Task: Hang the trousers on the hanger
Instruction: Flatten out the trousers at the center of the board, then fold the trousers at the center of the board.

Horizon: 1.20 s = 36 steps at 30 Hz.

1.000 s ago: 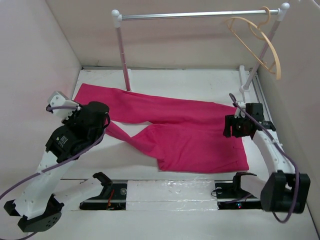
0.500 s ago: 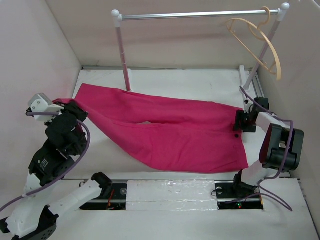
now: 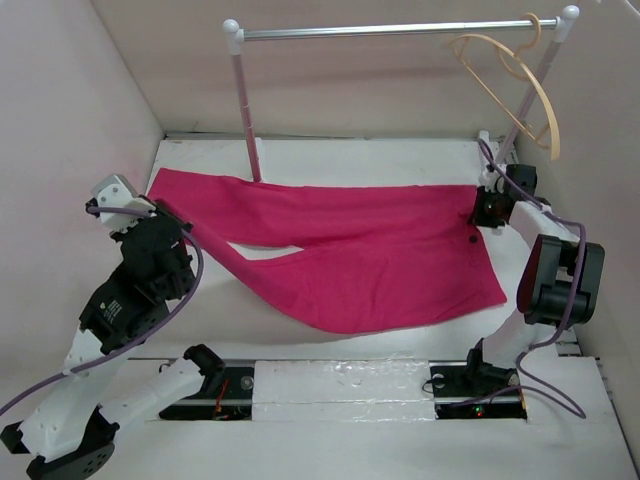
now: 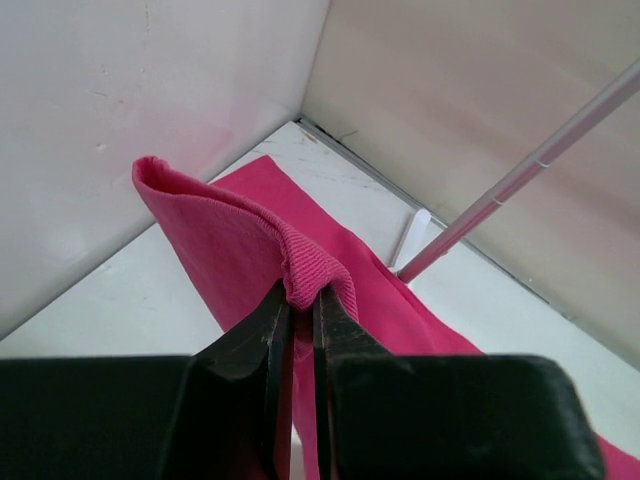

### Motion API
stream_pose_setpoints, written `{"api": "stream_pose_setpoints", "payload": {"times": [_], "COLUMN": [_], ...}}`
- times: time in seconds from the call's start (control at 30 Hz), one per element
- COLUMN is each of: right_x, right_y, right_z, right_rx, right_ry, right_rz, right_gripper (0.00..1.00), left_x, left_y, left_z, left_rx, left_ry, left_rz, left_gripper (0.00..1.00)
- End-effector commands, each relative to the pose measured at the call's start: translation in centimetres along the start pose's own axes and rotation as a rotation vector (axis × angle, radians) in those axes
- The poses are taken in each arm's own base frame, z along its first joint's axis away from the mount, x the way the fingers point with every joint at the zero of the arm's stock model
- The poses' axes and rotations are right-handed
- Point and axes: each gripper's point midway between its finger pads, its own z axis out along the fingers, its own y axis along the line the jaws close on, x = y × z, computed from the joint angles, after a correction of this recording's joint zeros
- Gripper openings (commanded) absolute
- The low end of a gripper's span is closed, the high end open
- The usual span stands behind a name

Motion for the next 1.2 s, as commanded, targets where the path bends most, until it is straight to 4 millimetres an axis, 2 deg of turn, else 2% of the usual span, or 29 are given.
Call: {"api": "stream_pose_setpoints", "payload": {"times": [0.0,0.1,0.13,0.17,0.2,0.23,0.27,0.3,0.33,0.37,0.4,0.43,0.5,0.53,0.6,0.63,0.67,0.8,0.93,1.0,1.03,1.17], "right_x": [-5.6,-6.1,-5.5,-5.1,-2.8,-1.7,-1.6,1.6,3.3,3.8,5.4,8.8,10.5,12.4,13.8,14.1,15.1,16.7,15.9,16.4,15.8,15.0], "right_y": [-1.3,-1.2,-0.8,0.1,0.3,0.5,0.8,0.3,0.0,-0.3,-0.5,-0.7,-1.2,-1.1,-2.6,-2.8,-3.3,-3.6,-4.1,-3.7,-3.8,-3.7], "right_z": [-0.9,-2.2,-3.4,-4.1,-4.3,-5.1,-7.3,-7.4,-8.1,-10.0,-10.4,-10.2,-11.6,-11.5,-12.1,-11.7,-11.3,-9.7,-8.2,-7.3,-6.6,-6.0], "right_rx": [0.072,0.079,0.066,0.040,0.039,0.037,0.054,0.067,0.076,0.089,0.097,0.106,0.131,0.137,0.207,0.205,0.208,0.194,0.187,0.160,0.149,0.125], "right_ry": [-0.135,-0.116,-0.099,-0.099,-0.060,-0.058,-0.103,-0.055,-0.038,-0.090,-0.082,-0.028,-0.077,-0.051,-0.024,-0.016,0.013,0.075,0.041,0.069,0.030,-0.019], "right_rz": [-0.041,-0.062,-0.070,-0.082,-0.076,-0.075,-0.084,-0.060,-0.035,0.004,0.036,0.082,0.161,0.205,0.258,0.268,0.304,0.416,0.466,0.502,0.529,0.543], "right_gripper": [0.26,0.54,0.55,0.56,0.57,0.57,0.57,0.57,0.57,0.56,0.53,0.51,0.49,0.48,0.49,0.49,0.49,0.50,0.51,0.52,0.51,0.50], "left_x": [-1.5,-1.5,-1.3,-1.0,-1.0,-0.5,-0.2,-0.2,0.2,0.3,0.2,0.3,0.3,0.7,0.7,1.0,1.1,0.9,0.4,0.2,0.3,0.7], "left_y": [0.9,1.6,1.8,1.7,1.9,2.2,2.1,2.3,2.4,2.3,2.4,2.4,2.3,2.0,2.0,2.0,2.0,2.0,2.5,2.6,2.8,3.3], "left_z": [-0.3,-0.6,-0.6,-0.7,-0.8,-0.8,-0.8,-0.9,-0.9,-0.9,-1.0,-1.0,-1.3,-1.3,-1.5,-1.6,-1.8,-2.2,-2.3,-2.3,-2.1,-1.9], "left_rx": [-0.038,-0.041,-0.039,-0.032,-0.030,-0.034,-0.026,-0.021,-0.019,-0.010,-0.005,0.000,0.027,0.046,0.068,0.079,0.094,0.136,0.139,0.139,0.127,0.100], "left_ry": [-0.020,-0.013,-0.006,0.002,0.005,0.013,0.021,0.022,0.026,0.030,0.028,0.029,0.037,0.047,0.051,0.056,0.060,0.060,0.036,0.025,0.017,0.009], "left_rz": [-0.041,-0.027,-0.019,-0.017,-0.019,-0.011,-0.013,-0.019,-0.009,-0.010,-0.017,-0.017,-0.030,-0.036,-0.060,-0.068,-0.077,-0.103,-0.085,-0.076,-0.051,-0.041], "left_gripper": [0.00,0.00,0.00,0.00,0.00,0.00,0.00,0.00,0.00,0.00,0.00,0.00,0.00,0.00,0.00,0.00,0.00,0.00,0.00,0.00,0.00,0.00]}}
